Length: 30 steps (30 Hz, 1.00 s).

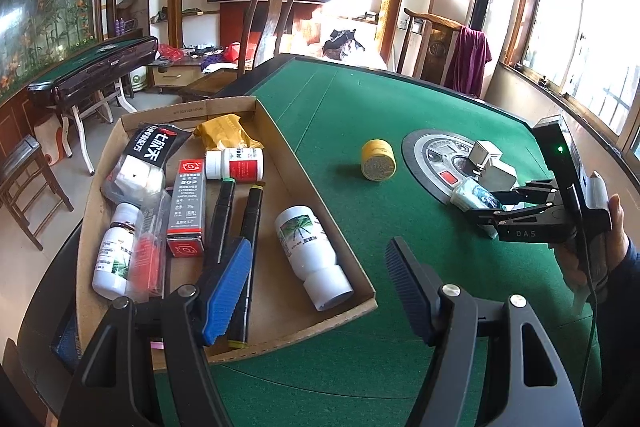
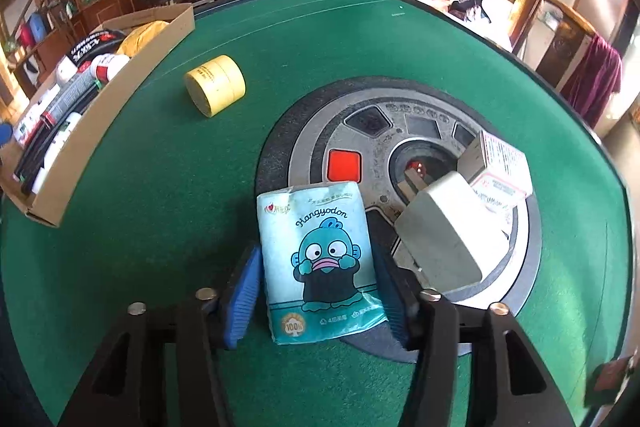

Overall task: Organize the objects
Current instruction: 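Grasp the yellow round jar with the left tool while the right tool lifts the tissue pack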

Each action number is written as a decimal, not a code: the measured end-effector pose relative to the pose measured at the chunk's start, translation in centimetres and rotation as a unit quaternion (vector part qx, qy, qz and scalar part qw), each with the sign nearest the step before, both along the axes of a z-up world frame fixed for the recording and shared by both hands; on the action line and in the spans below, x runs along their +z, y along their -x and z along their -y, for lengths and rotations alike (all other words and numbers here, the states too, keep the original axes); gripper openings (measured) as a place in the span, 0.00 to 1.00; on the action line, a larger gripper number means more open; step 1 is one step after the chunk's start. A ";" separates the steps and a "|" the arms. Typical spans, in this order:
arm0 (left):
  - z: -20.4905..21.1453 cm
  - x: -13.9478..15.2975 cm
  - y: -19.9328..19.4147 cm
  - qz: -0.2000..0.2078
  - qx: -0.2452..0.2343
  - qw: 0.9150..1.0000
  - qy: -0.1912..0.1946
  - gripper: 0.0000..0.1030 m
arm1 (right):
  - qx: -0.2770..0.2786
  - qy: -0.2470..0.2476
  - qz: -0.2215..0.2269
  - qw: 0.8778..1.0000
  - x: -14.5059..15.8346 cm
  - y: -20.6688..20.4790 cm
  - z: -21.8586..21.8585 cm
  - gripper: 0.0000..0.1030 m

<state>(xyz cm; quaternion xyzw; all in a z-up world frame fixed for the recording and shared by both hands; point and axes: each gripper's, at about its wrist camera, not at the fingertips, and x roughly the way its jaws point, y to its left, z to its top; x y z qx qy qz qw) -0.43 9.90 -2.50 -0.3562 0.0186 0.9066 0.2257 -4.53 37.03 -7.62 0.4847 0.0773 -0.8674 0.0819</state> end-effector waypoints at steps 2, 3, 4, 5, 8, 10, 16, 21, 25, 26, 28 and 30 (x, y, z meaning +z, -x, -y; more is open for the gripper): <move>-0.2 0.1 0.3 0.014 -0.010 1.000 -0.008 0.67 | -0.024 -0.003 -0.005 1.000 0.2 -0.5 0.1 0.41; -0.6 0.2 0.5 0.023 -0.021 0.999 -0.011 0.67 | -0.034 0.001 -0.007 0.999 0.3 -0.9 0.0 0.39; -1.0 0.4 0.9 0.032 -0.033 0.999 -0.012 0.67 | -0.048 0.013 -0.009 0.999 0.6 -1.4 -0.2 0.38; -1.6 0.6 1.2 0.041 -0.044 0.998 -0.014 0.67 | -0.059 0.023 -0.015 0.998 0.9 -2.1 -0.3 0.38; -3.9 1.7 3.2 0.069 -0.075 0.995 -0.003 0.67 | -0.102 0.071 -0.040 0.992 2.7 -4.5 -1.3 0.38; -6.1 2.4 5.0 0.090 -0.100 0.991 0.007 0.69 | -0.128 0.108 -0.056 0.984 4.0 -6.1 -2.2 0.39; -11.6 0.5 11.6 0.155 -0.087 0.982 0.061 0.64 | -0.148 0.217 -0.077 0.962 4.6 -9.0 -4.1 0.40; -13.2 -1.5 14.9 0.193 -0.067 0.976 0.073 0.59 | -0.146 0.237 -0.083 0.957 4.6 -9.1 -4.9 0.40; -14.5 -2.0 16.1 0.203 -0.071 0.973 0.079 0.58 | -0.143 0.246 -0.088 0.954 5.0 -9.4 -5.0 0.41; -14.9 -2.1 16.4 0.203 -0.073 0.973 0.084 0.58 | -0.144 0.249 -0.089 0.954 5.0 -9.5 -5.0 0.41; -15.5 -2.7 17.1 0.206 -0.069 0.972 0.094 0.57 | -0.140 0.252 -0.088 0.954 5.0 -9.5 -4.8 0.41; -15.8 -3.2 17.5 0.214 -0.067 0.969 0.100 0.51 | -0.145 0.255 -0.089 0.952 4.9 -9.5 -5.0 0.41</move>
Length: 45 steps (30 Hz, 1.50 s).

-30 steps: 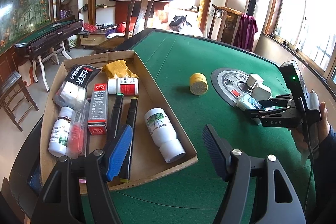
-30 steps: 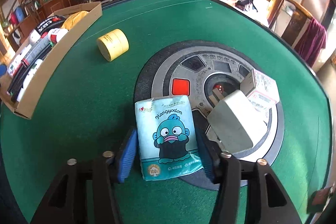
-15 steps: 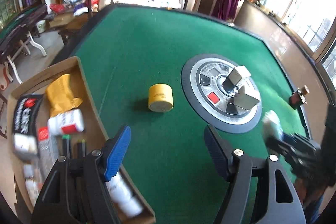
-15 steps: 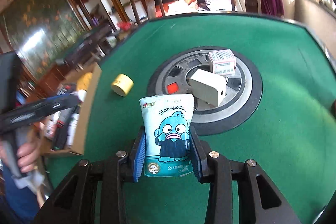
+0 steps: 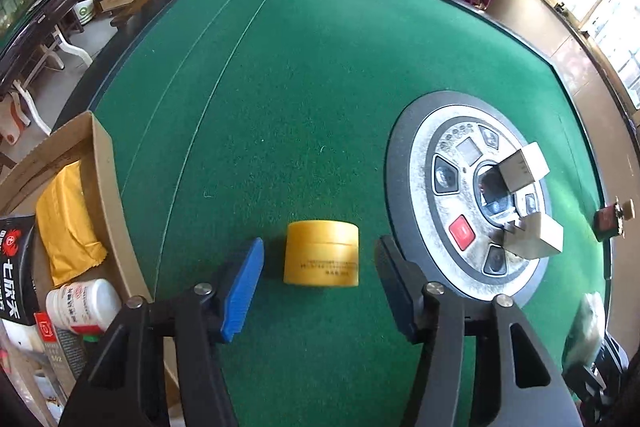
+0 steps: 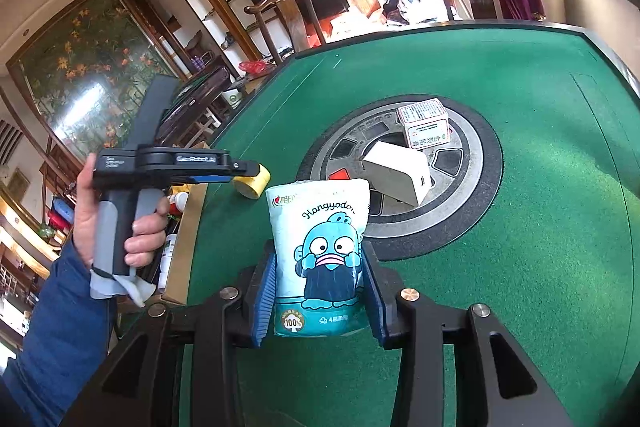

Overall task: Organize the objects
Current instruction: 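Grasp the yellow round jar with the left tool while the right tool lifts the tissue pack, then carry the jar with left tool while right tool carries the tissue pack to the tray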

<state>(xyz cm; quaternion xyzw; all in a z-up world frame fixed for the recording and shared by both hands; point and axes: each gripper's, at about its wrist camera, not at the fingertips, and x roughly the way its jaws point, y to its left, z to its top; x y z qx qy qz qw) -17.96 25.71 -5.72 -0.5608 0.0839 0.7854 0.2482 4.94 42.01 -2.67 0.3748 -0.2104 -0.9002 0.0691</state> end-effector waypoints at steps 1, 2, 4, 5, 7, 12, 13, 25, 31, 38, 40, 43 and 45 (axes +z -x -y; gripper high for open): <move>-0.1 -0.3 0.1 0.006 -0.002 1.000 0.000 0.48 | 0.003 0.001 0.001 1.000 0.0 0.0 0.1 0.41; -0.3 -0.5 0.3 0.009 -0.001 1.000 0.002 0.47 | 0.000 0.000 0.000 1.000 0.0 0.1 -0.1 0.41; -0.5 -1.0 0.3 0.012 -0.003 1.000 0.004 0.42 | -0.001 0.003 -0.001 1.000 0.0 0.1 -0.1 0.41; -0.7 -1.2 0.3 0.013 -0.004 1.000 0.007 0.41 | -0.002 0.004 -0.001 1.000 0.0 0.1 -0.1 0.41; -0.9 -1.7 0.2 0.015 -0.005 1.000 0.013 0.38 | -0.004 0.007 -0.001 1.000 0.0 0.0 -0.3 0.41; -0.7 -1.8 -0.5 0.008 0.003 1.000 0.009 0.37 | -0.003 0.006 -0.002 1.000 0.0 0.1 -0.4 0.41; -0.4 -1.8 -0.8 0.011 0.009 1.000 0.002 0.37 | -0.006 0.005 -0.002 1.000 0.0 0.1 -0.4 0.41; 1.5 0.5 -11.7 -0.074 -0.007 0.995 -0.070 0.37 | -0.017 -0.023 0.005 1.000 -0.2 0.3 -0.1 0.41; 2.8 1.5 -15.0 -0.165 0.017 0.983 -0.074 0.37 | -0.012 -0.047 0.006 0.999 -0.6 0.3 1.0 0.41; 3.2 1.9 -16.0 -0.230 0.022 0.970 -0.074 0.37 | -0.007 -0.084 0.001 0.996 -0.8 0.4 2.5 0.41; 2.9 2.0 -16.2 -0.241 0.016 0.968 -0.067 0.37 | -0.011 -0.097 -0.002 0.995 -0.8 0.3 2.7 0.41; 3.0 2.4 -16.7 -0.253 0.011 0.965 -0.067 0.37 | -0.010 -0.104 -0.005 0.994 -0.8 0.2 2.9 0.41; 3.0 2.5 -16.9 -0.258 0.010 0.964 -0.067 0.37 | -0.010 -0.107 -0.005 0.994 -0.8 0.3 2.9 0.41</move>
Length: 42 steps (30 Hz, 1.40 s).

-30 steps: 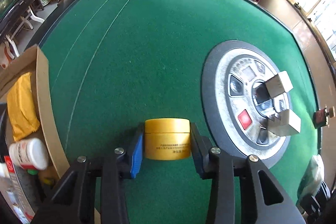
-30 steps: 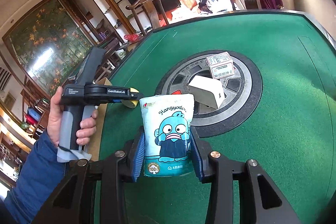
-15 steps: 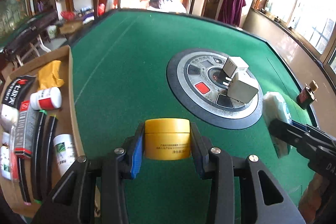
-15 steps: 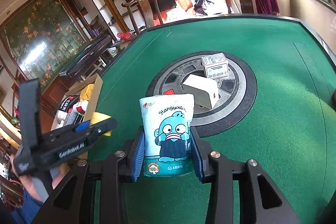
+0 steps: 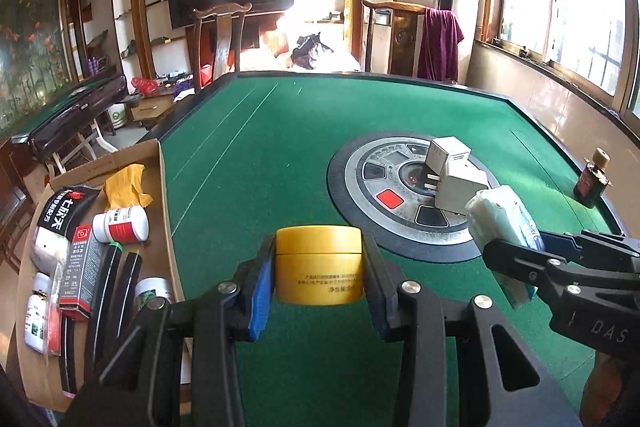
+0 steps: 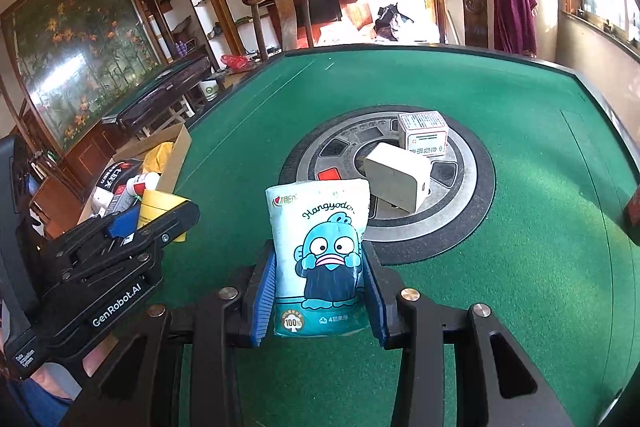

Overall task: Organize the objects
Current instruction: 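Carry the jar with left tool while right tool carries the tissue pack to the tray, then lower the jar into the tray, open left tool while right tool lowers tissue pack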

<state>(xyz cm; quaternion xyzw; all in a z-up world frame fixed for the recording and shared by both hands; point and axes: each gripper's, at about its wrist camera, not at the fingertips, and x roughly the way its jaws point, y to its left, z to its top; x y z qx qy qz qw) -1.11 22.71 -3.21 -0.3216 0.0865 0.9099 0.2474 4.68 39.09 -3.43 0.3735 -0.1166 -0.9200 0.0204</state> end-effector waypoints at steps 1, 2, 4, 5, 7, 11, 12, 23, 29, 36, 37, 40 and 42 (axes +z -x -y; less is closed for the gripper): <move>0.0 0.1 0.0 -0.003 -0.001 1.000 0.001 0.37 | -0.001 -0.001 0.001 1.000 0.0 0.1 0.1 0.41; -0.1 0.1 -0.3 -0.006 -0.002 1.000 0.002 0.37 | -0.002 -0.001 0.001 1.000 -0.1 0.1 0.1 0.41; 0.0 0.3 -0.5 -0.012 -0.001 1.000 0.002 0.37 | -0.002 0.000 0.003 1.000 -0.2 0.2 0.0 0.41; 0.0 0.3 -0.6 -0.015 -0.001 1.000 0.002 0.37 | -0.003 0.000 0.003 1.000 -0.3 0.2 0.0 0.41; 0.0 0.4 -0.8 -0.021 0.001 1.000 0.002 0.37 | -0.002 0.000 0.003 1.000 -0.3 0.2 0.1 0.41; 0.1 0.5 -0.9 -0.028 0.002 1.000 0.000 0.38 | -0.005 -0.001 0.000 1.000 -0.1 0.0 0.2 0.41; 0.2 0.5 -1.0 -0.030 0.002 1.000 -0.001 0.38 | -0.006 -0.002 0.000 1.000 -0.1 0.0 0.2 0.41; 2.5 1.5 -2.1 -0.036 0.015 0.999 -0.028 0.38 | -0.017 0.008 -0.004 1.000 0.8 -0.2 1.3 0.41; 6.1 3.3 -2.3 -0.040 0.034 0.997 -0.058 0.38 | 0.001 0.015 -0.015 1.000 2.0 0.0 3.7 0.41; 11.4 4.5 -0.8 -0.038 0.076 0.994 -0.074 0.38 | 0.043 0.018 -0.018 0.999 2.6 1.1 8.7 0.42; 12.2 4.7 -0.4 -0.037 0.082 0.993 -0.074 0.38 | 0.051 0.018 -0.017 0.998 2.6 1.4 9.6 0.42; 14.5 5.3 1.2 -0.027 0.096 0.992 -0.072 0.38 | 0.071 0.014 -0.011 0.997 2.6 2.1 11.9 0.42; 16.0 5.5 2.9 -0.009 0.101 0.992 -0.071 0.38 | 0.085 0.016 -0.003 0.996 2.5 2.7 13.2 0.42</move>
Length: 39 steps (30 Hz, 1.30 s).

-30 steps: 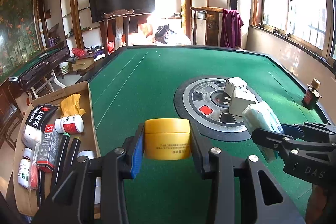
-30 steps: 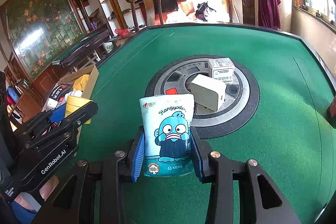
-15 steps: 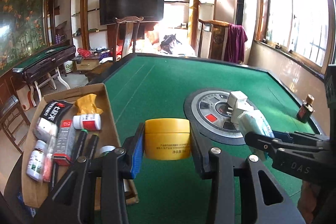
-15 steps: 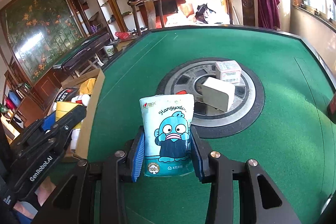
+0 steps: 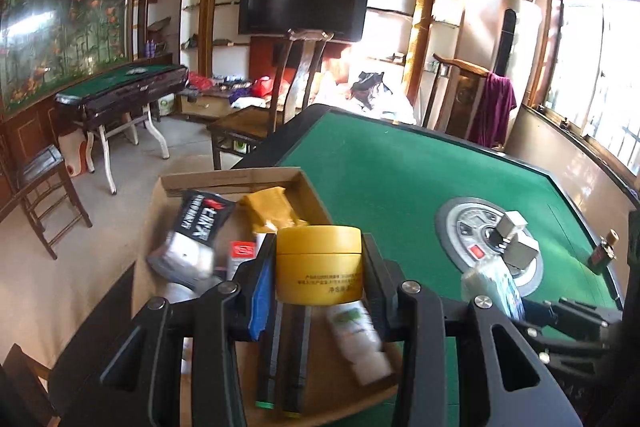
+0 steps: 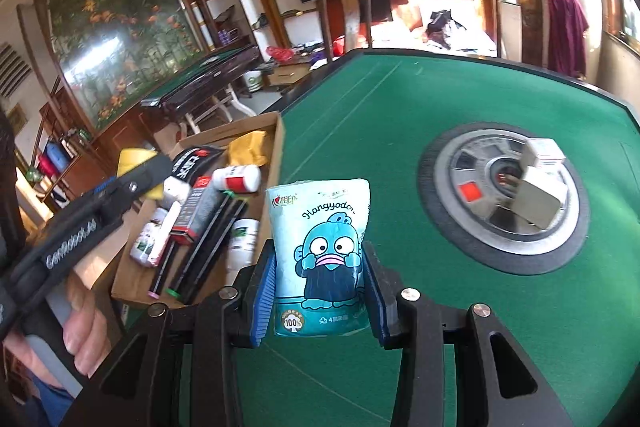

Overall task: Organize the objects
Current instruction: 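Lower the jar into the tray, open left tool while right tool lowers tissue pack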

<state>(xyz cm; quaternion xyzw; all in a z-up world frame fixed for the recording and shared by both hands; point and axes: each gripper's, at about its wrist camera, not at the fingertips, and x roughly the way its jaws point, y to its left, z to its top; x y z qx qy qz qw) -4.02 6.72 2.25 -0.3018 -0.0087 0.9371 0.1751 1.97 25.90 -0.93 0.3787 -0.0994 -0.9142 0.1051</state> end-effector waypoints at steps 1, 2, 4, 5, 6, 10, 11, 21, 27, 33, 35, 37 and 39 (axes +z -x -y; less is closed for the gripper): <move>0.6 0.0 1.0 0.010 0.001 1.000 0.002 0.38 | 0.010 0.001 0.003 1.000 0.0 0.4 0.9 0.42; 1.1 0.0 2.1 0.019 0.004 1.000 0.008 0.38 | 0.017 0.000 0.004 1.000 0.0 0.7 1.8 0.42; 2.1 0.1 4.4 0.039 0.010 0.999 0.010 0.38 | 0.027 -0.003 0.007 1.000 -0.1 1.4 3.4 0.42; 2.4 0.1 5.3 0.047 0.008 0.999 0.011 0.38 | 0.035 -0.003 0.010 0.999 -0.1 1.9 4.3 0.42; 2.9 0.0 6.4 0.058 0.015 0.998 0.011 0.38 | 0.039 -0.006 0.013 0.999 -0.2 2.4 5.0 0.42; 4.3 -0.9 11.1 0.113 0.017 0.993 -0.010 0.38 | 0.059 -0.017 0.026 0.998 -1.0 3.9 7.8 0.42; 4.3 -1.2 12.1 0.124 0.014 0.992 -0.015 0.38 | 0.062 -0.019 0.029 0.997 -1.3 4.3 8.3 0.42; 2.2 -4.5 16.9 0.187 0.006 0.982 0.006 0.38 | 0.075 -0.035 0.063 0.995 -4.3 6.9 11.4 0.42; 2.6 -6.0 18.5 0.211 0.013 0.978 0.000 0.38 | 0.083 -0.046 0.065 0.993 -4.6 6.9 12.3 0.42; 2.4 -6.3 18.4 0.205 0.014 0.979 0.007 0.38 | 0.087 -0.052 0.068 0.992 -5.2 7.0 12.8 0.44; 2.5 -6.3 18.4 0.203 0.017 0.979 0.005 0.38 | 0.090 -0.056 0.067 0.992 -5.3 6.9 13.0 0.45; 2.6 -6.2 18.2 0.203 0.014 0.979 0.002 0.39 | 0.093 -0.054 0.065 0.992 -5.3 6.8 13.0 0.49; 2.6 -6.1 18.4 0.203 0.011 0.979 0.001 0.42 | 0.095 -0.043 0.067 0.992 -5.3 6.8 12.9 0.51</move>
